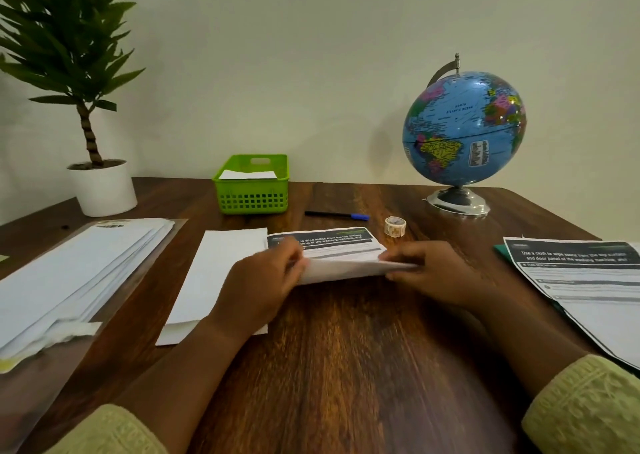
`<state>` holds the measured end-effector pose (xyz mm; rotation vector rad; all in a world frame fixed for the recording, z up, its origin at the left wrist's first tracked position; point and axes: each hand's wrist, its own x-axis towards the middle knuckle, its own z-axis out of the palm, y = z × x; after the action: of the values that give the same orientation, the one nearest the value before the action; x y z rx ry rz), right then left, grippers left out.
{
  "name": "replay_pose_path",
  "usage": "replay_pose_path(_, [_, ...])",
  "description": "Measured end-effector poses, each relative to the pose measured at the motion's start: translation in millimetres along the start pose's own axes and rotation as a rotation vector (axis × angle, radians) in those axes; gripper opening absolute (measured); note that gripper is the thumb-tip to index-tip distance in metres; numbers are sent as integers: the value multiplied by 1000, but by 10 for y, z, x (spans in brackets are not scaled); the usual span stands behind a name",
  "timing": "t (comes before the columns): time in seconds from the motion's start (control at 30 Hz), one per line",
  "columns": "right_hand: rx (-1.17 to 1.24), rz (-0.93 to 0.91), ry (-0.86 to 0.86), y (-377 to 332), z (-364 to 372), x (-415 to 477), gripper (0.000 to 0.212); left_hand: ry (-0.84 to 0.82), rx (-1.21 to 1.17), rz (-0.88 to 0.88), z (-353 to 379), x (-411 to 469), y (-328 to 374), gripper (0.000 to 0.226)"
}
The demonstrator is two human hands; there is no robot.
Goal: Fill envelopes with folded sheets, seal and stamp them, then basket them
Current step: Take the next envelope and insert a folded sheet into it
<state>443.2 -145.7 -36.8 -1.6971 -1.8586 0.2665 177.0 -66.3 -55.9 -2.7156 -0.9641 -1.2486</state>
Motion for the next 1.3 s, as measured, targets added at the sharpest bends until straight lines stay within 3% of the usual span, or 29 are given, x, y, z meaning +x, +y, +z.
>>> replay_pose_path(0.17, [209,148,189,0,-10,0,44,52,-231,-234,25,38,-165,36])
replay_pose_path(0.33, [28,204,158,19,65,37,72,-20,-157,-267,109,32,-204,59])
replay_pose_path(0.4, [-104,198,125,51,109,58,68,-98,-82,-279,141,13,-229,58])
replay_pose_path(0.5, [-270,152,52,105,140,74,50,-201,79,-242,166,-15,-269,36])
replay_pose_path(0.63, [-331,116,-74,127,132,93,32,-271,78,-199,135,-15,-296,27])
replay_pose_path(0.87, [-305,128,-201,135,116,76,42,-408,82,-163,64,-7,-305,52])
replay_pose_path(0.97, [-373,98,-238,110,98,90,42,-434,122,-106,55,15,-279,50])
replay_pose_path(1.17, [-688,-96,-237,-42,124,91,41,-469,294,51,73,34,-151,42])
replay_pose_path(1.3, [-815,-256,-198,-90,146,58,31,-383,258,-4,58,-26,-155,56])
